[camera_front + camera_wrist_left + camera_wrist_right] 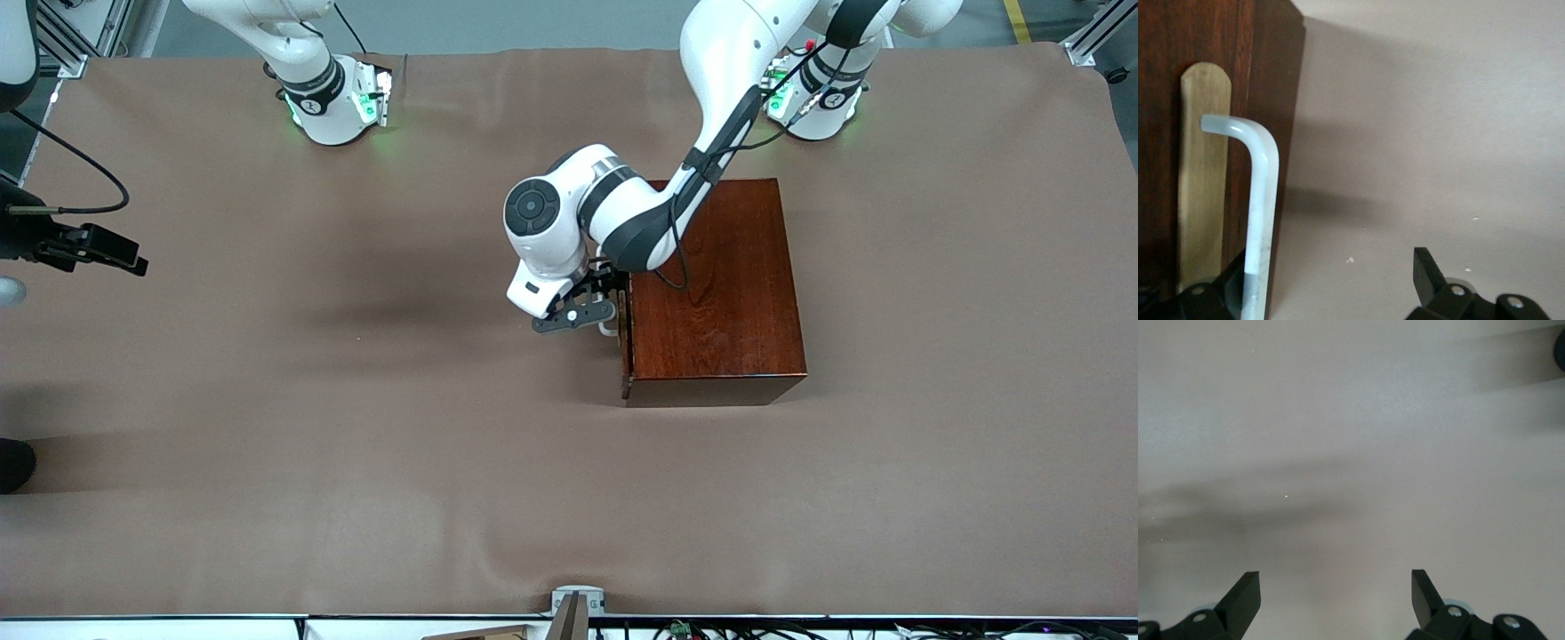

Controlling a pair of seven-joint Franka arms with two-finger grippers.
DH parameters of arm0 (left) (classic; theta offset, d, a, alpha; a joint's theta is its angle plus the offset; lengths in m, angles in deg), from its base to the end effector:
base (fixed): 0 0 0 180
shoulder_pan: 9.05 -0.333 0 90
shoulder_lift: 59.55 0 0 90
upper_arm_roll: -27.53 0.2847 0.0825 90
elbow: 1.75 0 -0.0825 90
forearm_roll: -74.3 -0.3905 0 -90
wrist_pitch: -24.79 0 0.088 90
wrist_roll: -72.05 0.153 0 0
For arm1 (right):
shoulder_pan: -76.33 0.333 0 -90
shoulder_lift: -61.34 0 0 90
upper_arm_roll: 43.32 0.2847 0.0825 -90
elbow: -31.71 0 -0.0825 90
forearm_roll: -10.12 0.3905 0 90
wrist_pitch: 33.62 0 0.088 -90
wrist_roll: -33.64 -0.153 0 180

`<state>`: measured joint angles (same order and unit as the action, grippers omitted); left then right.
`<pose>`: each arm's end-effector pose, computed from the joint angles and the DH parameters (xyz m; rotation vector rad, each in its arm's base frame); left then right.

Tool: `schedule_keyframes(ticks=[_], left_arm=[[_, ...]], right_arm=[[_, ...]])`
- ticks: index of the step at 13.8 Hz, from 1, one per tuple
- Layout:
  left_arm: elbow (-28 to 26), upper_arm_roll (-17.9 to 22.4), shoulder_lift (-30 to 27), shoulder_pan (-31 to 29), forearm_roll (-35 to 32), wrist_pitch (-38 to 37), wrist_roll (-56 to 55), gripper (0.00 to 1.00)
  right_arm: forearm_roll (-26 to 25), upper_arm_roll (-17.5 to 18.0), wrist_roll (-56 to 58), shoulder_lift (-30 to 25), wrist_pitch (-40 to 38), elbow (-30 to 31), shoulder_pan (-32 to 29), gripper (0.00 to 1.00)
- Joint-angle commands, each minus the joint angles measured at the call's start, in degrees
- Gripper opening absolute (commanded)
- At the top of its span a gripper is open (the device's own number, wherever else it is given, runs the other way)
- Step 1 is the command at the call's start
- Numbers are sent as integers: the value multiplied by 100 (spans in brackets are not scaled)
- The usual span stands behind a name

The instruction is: Open drawer, take yellow block, close drawer

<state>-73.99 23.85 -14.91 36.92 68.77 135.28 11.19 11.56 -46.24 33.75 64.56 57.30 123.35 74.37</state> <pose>0.4771 -0.5327 0.2136 -3.0156 -0.2613 0.0421 0.5700 -0.0443 0.5031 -3.1118 0.1316 0.1054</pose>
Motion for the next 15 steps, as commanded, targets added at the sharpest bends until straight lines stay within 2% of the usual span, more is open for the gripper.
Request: schedule_keyframes(ticks=[1,5,9,15], left_arm=[[184,-36,106,149,-124,622,-172,100],[210,-62,62,184,-115,877,-373,100],[201,-63,88,246,-115,1607,-874,100],[210,-36,45,360,-124,1616,-902,100]], right_arm=[[-3,46,33,-32,-39,-23,-59,100],[-3,46,33,-32,-39,-23,-59,100],[-3,46,33,-32,-30,-23,-59,100],[-3,46,33,-32,-30,-23,-59,100]])
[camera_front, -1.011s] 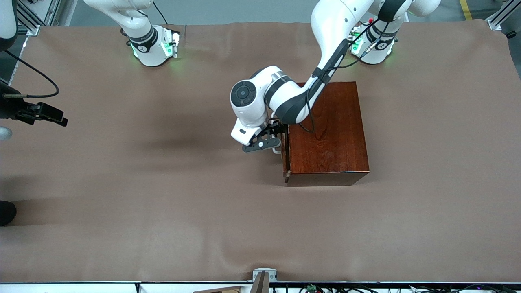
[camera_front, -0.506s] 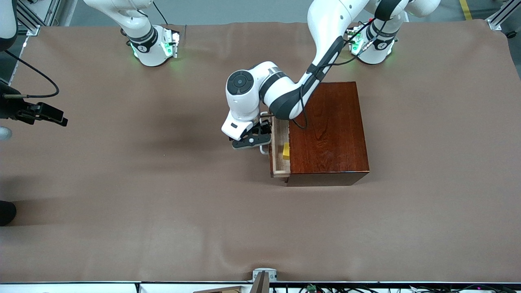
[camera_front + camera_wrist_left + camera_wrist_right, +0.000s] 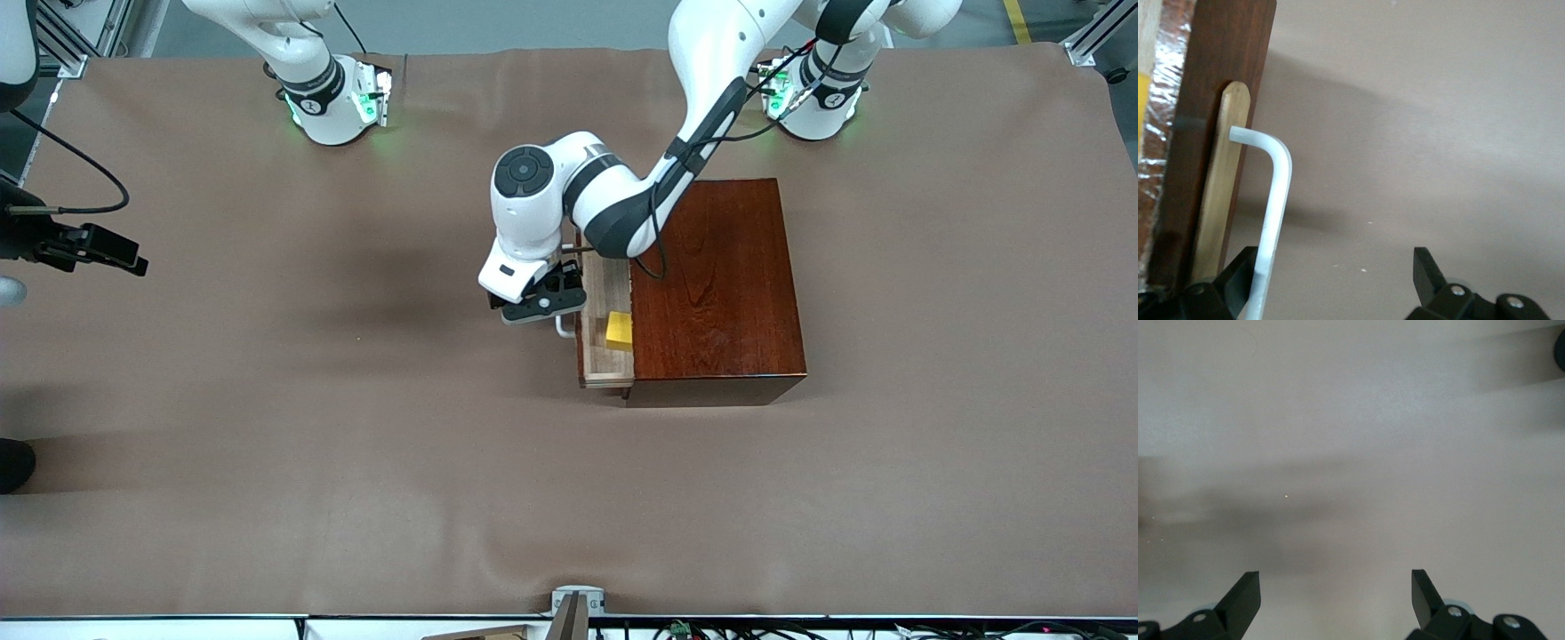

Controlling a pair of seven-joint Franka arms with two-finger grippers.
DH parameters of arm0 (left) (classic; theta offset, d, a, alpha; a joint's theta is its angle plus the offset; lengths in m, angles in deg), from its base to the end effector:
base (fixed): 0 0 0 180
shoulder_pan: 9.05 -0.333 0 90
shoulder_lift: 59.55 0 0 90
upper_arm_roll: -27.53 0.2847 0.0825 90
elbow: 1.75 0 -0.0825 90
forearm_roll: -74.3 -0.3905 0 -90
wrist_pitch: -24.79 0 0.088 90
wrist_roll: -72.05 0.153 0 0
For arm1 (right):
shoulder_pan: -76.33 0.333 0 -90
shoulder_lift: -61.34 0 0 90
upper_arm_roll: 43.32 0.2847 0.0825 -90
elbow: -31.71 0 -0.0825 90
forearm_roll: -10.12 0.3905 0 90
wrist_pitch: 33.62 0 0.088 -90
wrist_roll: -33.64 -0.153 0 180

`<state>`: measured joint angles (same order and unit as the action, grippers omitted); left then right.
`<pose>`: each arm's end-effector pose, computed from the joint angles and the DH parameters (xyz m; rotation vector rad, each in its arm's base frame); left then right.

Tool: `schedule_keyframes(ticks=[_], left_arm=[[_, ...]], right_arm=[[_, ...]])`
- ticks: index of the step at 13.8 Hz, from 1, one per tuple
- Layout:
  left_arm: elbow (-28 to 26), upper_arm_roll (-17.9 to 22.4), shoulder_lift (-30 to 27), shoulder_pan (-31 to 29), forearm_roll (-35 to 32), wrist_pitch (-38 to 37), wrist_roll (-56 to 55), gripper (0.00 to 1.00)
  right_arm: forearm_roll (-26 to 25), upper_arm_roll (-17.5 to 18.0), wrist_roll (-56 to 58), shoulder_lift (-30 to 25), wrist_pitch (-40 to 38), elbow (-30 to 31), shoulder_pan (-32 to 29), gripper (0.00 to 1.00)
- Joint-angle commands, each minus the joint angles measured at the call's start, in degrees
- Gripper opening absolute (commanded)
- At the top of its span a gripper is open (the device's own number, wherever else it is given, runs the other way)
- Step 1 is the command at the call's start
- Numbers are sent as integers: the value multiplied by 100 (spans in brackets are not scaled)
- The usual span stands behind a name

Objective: Open drawer, take yellow block, close drawer
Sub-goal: 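Pull the drawer open with the left gripper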

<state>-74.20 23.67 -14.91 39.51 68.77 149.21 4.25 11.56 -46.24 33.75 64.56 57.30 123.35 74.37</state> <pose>0.4716 -0.5845 0.2336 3.0219 0.3667 0.1475 0.5700 -0.0443 0.5031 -3.1118 0.1316 0.1054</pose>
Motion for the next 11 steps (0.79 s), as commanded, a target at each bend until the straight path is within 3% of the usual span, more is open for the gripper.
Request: schedule_keyframes(ticks=[1,11], left_arm=[[222,-19,10,109,-141,188,-207,100],[213,34,1,224,-168,-40,-207,100]], right_arm=[[-3,46,33,-32,-30,-23,-59,100],[-3,46,33,-32,-30,-23,-59,100]])
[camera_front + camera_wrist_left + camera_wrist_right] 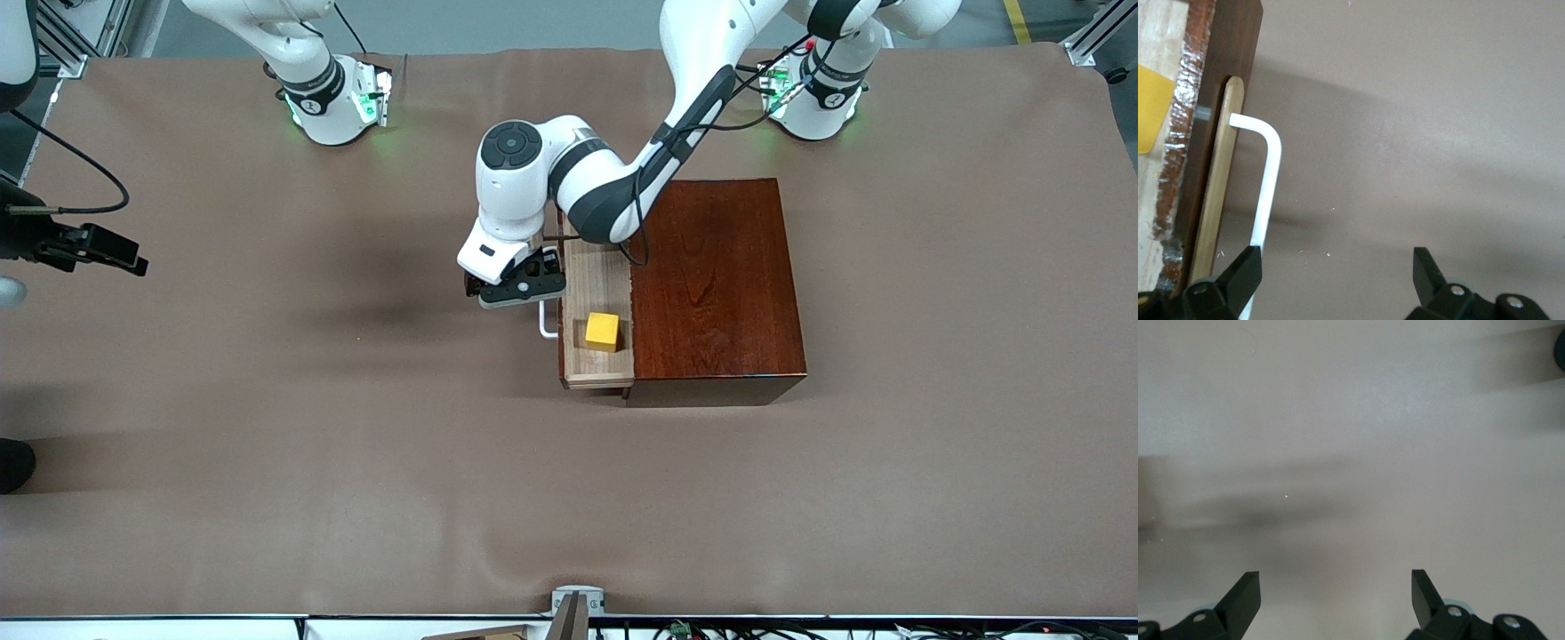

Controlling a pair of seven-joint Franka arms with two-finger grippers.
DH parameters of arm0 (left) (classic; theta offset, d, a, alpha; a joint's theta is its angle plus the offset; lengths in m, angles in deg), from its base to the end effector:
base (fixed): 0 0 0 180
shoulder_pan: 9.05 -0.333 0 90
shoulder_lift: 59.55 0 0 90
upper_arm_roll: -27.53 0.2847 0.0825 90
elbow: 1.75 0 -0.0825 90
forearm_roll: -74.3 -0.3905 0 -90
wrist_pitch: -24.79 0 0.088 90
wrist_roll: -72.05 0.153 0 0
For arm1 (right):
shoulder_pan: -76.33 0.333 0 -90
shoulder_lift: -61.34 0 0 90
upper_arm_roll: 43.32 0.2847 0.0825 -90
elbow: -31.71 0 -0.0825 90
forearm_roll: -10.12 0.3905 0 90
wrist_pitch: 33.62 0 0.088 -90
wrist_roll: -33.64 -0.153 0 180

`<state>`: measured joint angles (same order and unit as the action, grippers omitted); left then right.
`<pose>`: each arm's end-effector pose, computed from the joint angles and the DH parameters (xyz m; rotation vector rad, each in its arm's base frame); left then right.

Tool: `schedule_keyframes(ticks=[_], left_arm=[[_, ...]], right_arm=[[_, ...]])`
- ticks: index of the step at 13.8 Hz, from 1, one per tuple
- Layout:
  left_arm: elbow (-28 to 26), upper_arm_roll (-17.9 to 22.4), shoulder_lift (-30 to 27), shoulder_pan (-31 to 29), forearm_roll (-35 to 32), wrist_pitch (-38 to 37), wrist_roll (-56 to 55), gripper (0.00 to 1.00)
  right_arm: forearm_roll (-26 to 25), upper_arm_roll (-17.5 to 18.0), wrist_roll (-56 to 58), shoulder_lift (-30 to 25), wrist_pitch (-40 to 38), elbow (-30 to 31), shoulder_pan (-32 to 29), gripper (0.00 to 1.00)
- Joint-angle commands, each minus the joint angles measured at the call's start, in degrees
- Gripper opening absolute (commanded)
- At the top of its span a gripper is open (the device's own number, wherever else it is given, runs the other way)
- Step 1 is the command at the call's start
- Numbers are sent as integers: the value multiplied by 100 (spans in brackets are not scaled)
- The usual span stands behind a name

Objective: Open drawer, take yellow block, close drawer
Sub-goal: 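Pull the drawer open with the left gripper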

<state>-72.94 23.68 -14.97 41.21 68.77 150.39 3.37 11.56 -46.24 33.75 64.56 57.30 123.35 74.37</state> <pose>0.4593 -0.6045 0.2476 2.9830 0.3420 0.1748 0.5700 -0.0443 0.5031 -3.1118 0.1316 0.1054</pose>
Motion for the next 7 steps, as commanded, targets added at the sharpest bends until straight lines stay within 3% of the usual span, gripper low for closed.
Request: schedule_keyframes(ticks=[1,4,7], left_arm=[[96,33,7,46,-185,-237,-119,100],[105,33,-115,-7,-159,-264,-137,100],[97,322,-659,-77,-106,-264,-155,100]], right_arm=[[-3,46,33,-32,-30,-23,-59,100],[-3,46,33,-23,-30,-23,-59,100],[-3,46,33,-32,-30,-23,-59,100]])
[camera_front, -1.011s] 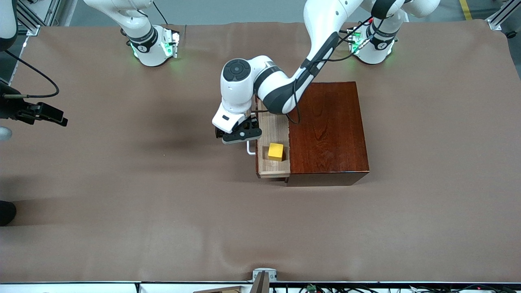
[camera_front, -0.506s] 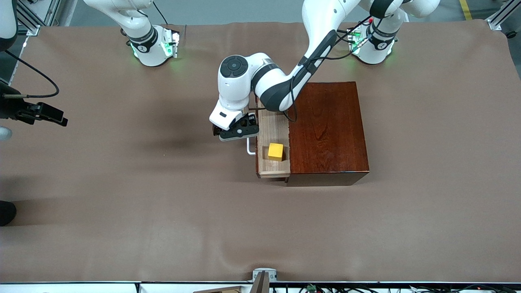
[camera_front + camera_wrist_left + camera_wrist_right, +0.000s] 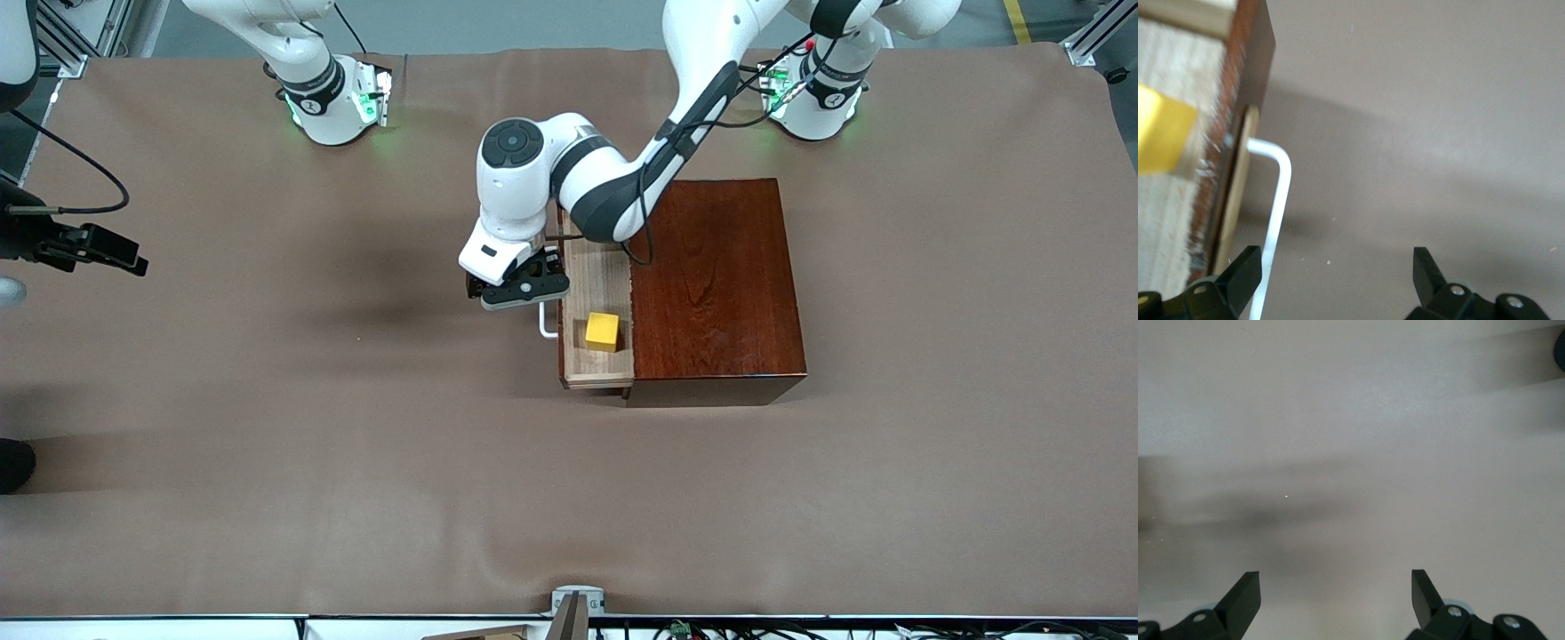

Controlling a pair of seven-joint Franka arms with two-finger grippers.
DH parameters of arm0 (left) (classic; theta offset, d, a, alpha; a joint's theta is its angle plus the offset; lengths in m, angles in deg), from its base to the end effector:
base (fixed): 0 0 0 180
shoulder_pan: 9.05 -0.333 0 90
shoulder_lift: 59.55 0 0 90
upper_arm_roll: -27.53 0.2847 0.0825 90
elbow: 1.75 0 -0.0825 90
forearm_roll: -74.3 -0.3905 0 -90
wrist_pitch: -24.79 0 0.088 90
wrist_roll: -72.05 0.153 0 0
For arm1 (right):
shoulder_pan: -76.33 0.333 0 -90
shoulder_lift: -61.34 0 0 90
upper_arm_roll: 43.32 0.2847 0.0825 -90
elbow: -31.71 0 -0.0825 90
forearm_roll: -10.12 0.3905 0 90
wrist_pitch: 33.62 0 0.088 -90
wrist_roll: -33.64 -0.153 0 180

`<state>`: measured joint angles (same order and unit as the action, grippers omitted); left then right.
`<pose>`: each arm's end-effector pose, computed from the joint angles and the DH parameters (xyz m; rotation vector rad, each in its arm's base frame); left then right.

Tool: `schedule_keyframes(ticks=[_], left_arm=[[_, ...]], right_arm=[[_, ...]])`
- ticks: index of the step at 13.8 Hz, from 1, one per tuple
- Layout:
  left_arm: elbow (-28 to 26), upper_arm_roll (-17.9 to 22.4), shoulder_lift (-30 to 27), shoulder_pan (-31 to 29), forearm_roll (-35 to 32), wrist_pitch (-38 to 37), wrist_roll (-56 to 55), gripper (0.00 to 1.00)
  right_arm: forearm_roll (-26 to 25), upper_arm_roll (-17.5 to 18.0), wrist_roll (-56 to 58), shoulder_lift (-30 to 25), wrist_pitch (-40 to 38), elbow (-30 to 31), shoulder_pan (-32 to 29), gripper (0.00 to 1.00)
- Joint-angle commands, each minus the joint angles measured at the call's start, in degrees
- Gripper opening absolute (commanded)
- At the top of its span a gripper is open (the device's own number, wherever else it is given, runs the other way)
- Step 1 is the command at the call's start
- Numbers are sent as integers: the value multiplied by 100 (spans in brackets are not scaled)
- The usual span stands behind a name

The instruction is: Open drawer, take yellow block, close drawer

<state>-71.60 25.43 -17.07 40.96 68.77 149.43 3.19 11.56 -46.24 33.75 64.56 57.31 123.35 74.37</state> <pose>0.4800 -0.5949 0.2849 2.9504 0.3832 0.2382 0.5700 -0.0443 0.5031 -3.1118 0.1316 0.1051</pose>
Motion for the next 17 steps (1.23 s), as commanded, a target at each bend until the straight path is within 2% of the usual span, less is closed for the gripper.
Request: schedule_keyframes(ticks=[1,7,9,10,13,15,17], left_arm=[[-38,235,-626,-192,-106,-185,-145,100],[-65,254,-1190,-1370,-185,-555,-57,100],[-82,254,-1278,-1616,-194,-599,12,100],[-82,254,-1278,-1713,-194,-625,74,100],[-82,254,-1366,-2064,-194,-966,556,100],[-91,245,-1471,-2302,-194,-1178,917,100],[-100,245,-1541,-2487,-194,-1441,1277,100]], right_arm=[[-3,46,33,-32,-31,-23,-59,100],[14,81,7,-32,-22,-67,2,100],[206,72,-290,-32,-31,-233,352,100],[347,81,-753,-23,-40,-286,528,100],[392,81,-2079,415,22,-531,1721,100],[375,81,-3711,767,22,-822,2338,100],[506,90,-5390,1013,196,-1006,2690,100]])
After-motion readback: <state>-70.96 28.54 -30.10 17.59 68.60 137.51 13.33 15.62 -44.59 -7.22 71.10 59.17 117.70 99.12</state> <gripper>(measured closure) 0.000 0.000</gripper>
